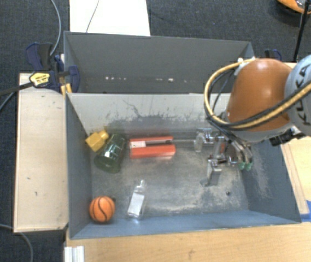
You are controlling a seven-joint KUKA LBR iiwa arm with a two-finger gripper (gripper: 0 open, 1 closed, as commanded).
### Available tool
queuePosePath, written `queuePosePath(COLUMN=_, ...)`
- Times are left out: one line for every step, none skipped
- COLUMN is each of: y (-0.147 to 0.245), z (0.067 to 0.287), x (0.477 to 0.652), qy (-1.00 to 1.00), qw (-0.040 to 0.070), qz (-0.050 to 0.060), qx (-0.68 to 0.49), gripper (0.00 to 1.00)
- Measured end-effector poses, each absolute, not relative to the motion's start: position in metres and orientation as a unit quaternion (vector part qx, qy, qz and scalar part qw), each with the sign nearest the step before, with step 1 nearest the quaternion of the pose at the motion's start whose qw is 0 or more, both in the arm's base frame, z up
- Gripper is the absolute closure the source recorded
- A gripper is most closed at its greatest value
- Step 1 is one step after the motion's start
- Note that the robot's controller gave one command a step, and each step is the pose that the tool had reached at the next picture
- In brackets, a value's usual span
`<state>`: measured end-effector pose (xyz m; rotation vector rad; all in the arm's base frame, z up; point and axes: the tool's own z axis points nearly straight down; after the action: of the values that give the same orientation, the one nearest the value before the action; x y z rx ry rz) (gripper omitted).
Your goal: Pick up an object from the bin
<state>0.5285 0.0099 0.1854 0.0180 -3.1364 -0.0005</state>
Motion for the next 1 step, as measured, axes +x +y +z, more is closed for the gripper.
queuePosePath(y=0.0098, z=0.1901, x=0.5301, qy=-1.0, qw=-0.002, qz=0.0, qx=0.006, gripper=0.0)
